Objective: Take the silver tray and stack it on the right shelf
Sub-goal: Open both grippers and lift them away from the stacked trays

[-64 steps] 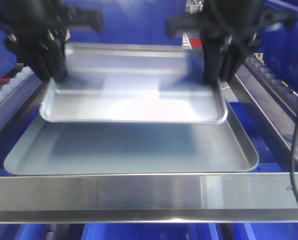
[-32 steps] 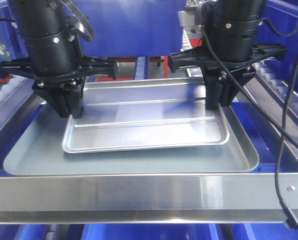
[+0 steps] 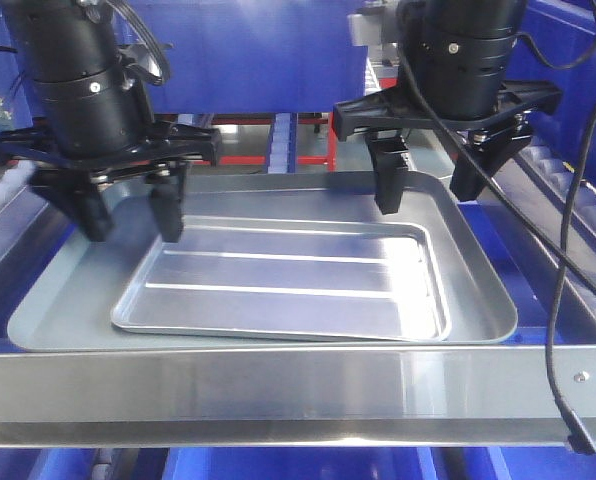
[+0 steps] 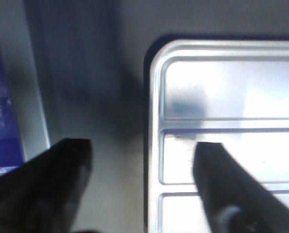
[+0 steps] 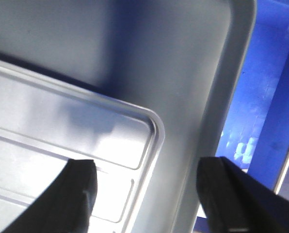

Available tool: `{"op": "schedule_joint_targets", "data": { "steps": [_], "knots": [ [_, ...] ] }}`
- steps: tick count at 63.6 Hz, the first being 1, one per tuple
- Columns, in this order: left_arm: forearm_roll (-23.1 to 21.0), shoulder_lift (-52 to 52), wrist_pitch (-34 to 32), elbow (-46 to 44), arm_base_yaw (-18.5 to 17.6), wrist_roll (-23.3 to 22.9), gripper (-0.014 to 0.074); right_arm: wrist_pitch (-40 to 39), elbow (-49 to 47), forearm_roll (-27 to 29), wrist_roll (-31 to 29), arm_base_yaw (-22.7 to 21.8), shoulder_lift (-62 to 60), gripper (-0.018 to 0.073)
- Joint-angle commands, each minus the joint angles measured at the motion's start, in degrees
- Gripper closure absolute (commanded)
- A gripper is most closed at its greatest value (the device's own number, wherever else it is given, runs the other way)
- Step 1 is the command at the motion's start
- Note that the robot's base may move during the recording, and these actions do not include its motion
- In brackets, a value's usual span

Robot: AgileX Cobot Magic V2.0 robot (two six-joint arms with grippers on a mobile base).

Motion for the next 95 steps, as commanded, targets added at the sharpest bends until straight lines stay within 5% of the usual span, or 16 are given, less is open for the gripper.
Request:
{"op": "schedule_joint_targets", "data": {
  "steps": [1, 12, 21, 37, 47, 73, 87, 95],
  "knots": [
    [0.64, -3.04, -1.03, -1.67, 0.15, 0.20, 0.0131, -2.04, -2.02, -1.01, -0.60, -0.11, -4.11, 0.0009],
    [0.64, -5.68, 0.43, -1.67, -0.06, 0.20, 0.0134, -0.62, -2.02, 0.05, -0.60, 0.09, -7.00, 0.0032],
    [0.75, -11.06, 1.25, -1.40, -0.48, 0.20, 0.0169, 2.10, -1.89, 0.04, -0.60, 0.82, -10.40, 0.0181],
    [1.69, -25.74, -2.93, 9.15, -1.44, 0.20, 0.0494, 1.79, 4.73, -0.01, -0.65, 3.89, -17.85, 0.0518],
    [1.80, -35.76, -7.80, 20.27, -1.44, 0.20, 0.0706, -3.03, 12.88, -0.83, -0.65, 6.00, -23.96, 0.0504],
    [3.96, -61.56, -17.08, 43.41, -1.44, 0.81, 0.0697, -20.79, 37.72, -2.85, -0.65, 7.09, -44.71, 0.0504],
    [0.99, -77.34, -13.94, 45.71, -1.46, 11.86, 0.0697, -24.59, 46.63, -4.86, -0.66, 7.09, -59.58, 0.0504],
    [-1.76, -84.26, -12.71, 45.71, -1.46, 13.81, 0.0697, -25.22, 49.55, -5.85, -0.66, 7.09, -69.35, 0.0504]
  ]
}}
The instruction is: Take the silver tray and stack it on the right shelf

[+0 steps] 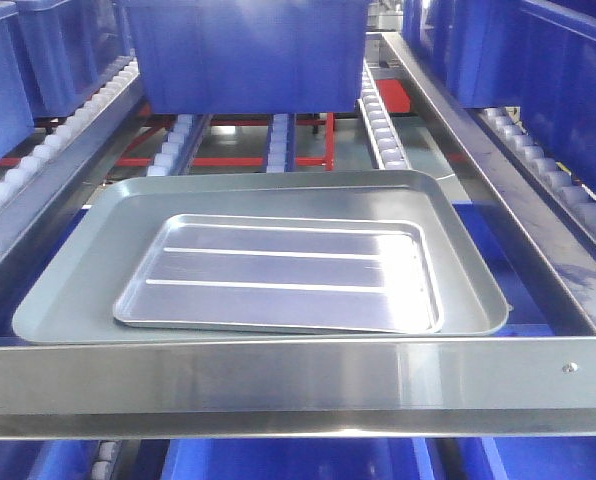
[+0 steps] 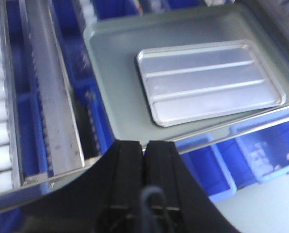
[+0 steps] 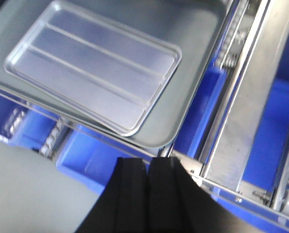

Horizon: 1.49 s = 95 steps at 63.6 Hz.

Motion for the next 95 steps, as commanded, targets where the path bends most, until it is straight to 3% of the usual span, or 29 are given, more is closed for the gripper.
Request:
{"op": "schedule_joint_targets", "data": {
  "steps": [1, 9, 10, 17, 59, 67, 71, 80, 95],
  "knots": [
    [-2.00, -4.03, -2.82, -1.59, -0.36, 1.43, 0.0697, -5.30, -0.05, -2.03, -0.53, -0.05, -6.39, 0.0504],
    [-2.82, -8.89, -2.28, -1.59, -0.36, 1.43, 0.0697, -5.72, 1.20, -3.14, -0.53, -0.05, -15.30, 0.0504],
    [-2.82, -9.23, -2.28, -1.59, 2.12, 1.43, 0.0697, -5.72, 1.26, -3.26, -0.53, -0.05, -16.34, 0.0504],
    [-2.71, -10.26, -2.28, -1.59, 2.12, 1.43, 0.0697, -5.50, 1.26, -3.79, -0.53, -0.10, -20.25, 0.0504],
    [-2.60, -10.81, -2.51, -0.81, 2.62, 1.43, 0.0697, -5.21, 1.26, -3.79, -0.53, -0.11, -20.62, 0.0504],
    [-4.58, -14.67, -3.86, 1.90, 7.86, 3.94, 0.0697, -5.16, 1.26, -3.79, -0.53, -0.11, -20.62, 0.0504],
    [-5.79, -17.86, -7.08, 5.32, 12.35, 6.17, 0.0697, -5.16, 1.26, -3.79, -0.53, -0.11, -20.62, 0.0504],
    [-7.06, -24.52, -15.08, 14.34, 20.90, 6.17, 0.0697, -5.16, 1.26, -3.79, -0.53, -0.11, -20.62, 0.0504],
    [-7.06, -24.04, -37.28, 29.07, 26.32, 6.17, 0.0697, -4.97, 1.26, -3.79, -0.53, -0.11, -20.52, 0.0504]
  ]
}}
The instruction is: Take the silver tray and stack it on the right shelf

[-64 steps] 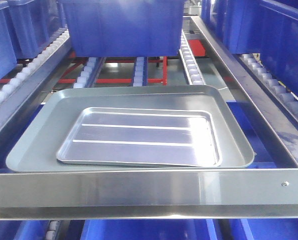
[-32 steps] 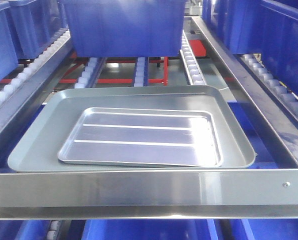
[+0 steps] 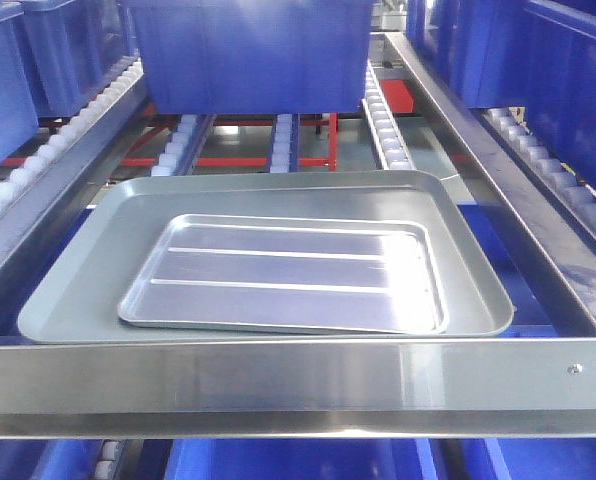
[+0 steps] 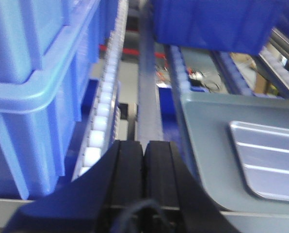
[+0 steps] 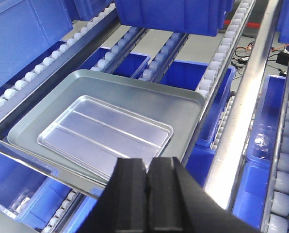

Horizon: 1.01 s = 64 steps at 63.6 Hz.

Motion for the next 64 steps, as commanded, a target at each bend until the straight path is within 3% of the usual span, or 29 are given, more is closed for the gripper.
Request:
{"op": "schedule_joint_targets", "data": {
  "steps": [1, 4, 12, 64],
  "knots": [
    [-0.56, -0.75, -13.97, 2.33, 0.85, 0.05, 0.0697, -4.72, -1.60, -1.35, -0.53, -0.11, 0.37, 0.0504],
    [-0.56, -0.86, -17.69, 4.40, 0.90, 0.05, 0.0697, -4.72, -1.60, -1.35, -0.53, -0.11, 0.37, 0.0504],
    [-0.56, -0.86, -14.63, 4.06, 0.90, 0.05, 0.0697, -4.73, -1.60, -1.35, -0.53, -0.11, 0.37, 0.0504],
    [-0.56, -0.86, -14.63, 4.06, 0.90, 0.05, 0.0697, -6.26, -1.35, -1.35, -0.53, -0.50, 0.37, 0.0504]
  ]
}}
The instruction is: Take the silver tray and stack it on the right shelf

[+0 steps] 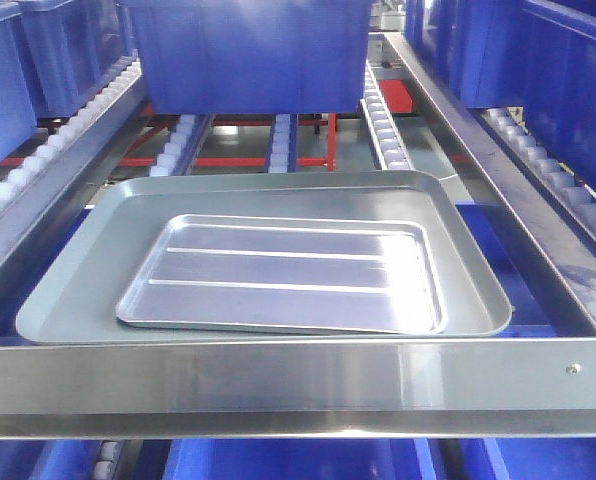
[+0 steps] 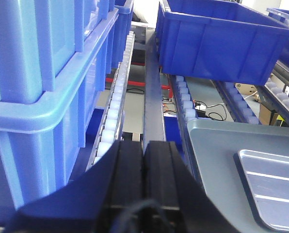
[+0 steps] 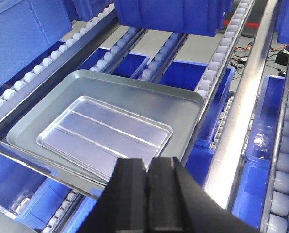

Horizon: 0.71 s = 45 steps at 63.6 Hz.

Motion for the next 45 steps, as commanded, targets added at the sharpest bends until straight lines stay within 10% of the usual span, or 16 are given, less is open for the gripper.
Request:
{"op": "schedule_joint_targets", "data": {
  "steps": [1, 24, 45],
  "knots": [
    [-0.48, -0.86, -5.39, 1.06, -0.04, -0.08, 0.0697, -6.12, -1.30, -1.32, -0.53, -0.69, 0.37, 0.0504],
    [-0.48, -0.86, -5.39, 1.06, -0.04, -0.08, 0.0697, -16.55, 8.46, 17.36, -20.71, -20.70, -5.73, 0.0504],
    [-0.48, -0.86, -5.39, 1.06, -0.04, -0.08, 0.0697, -29.42, 24.47, 17.59, -22.51, -33.36, -19.91, 0.0504]
  ]
}}
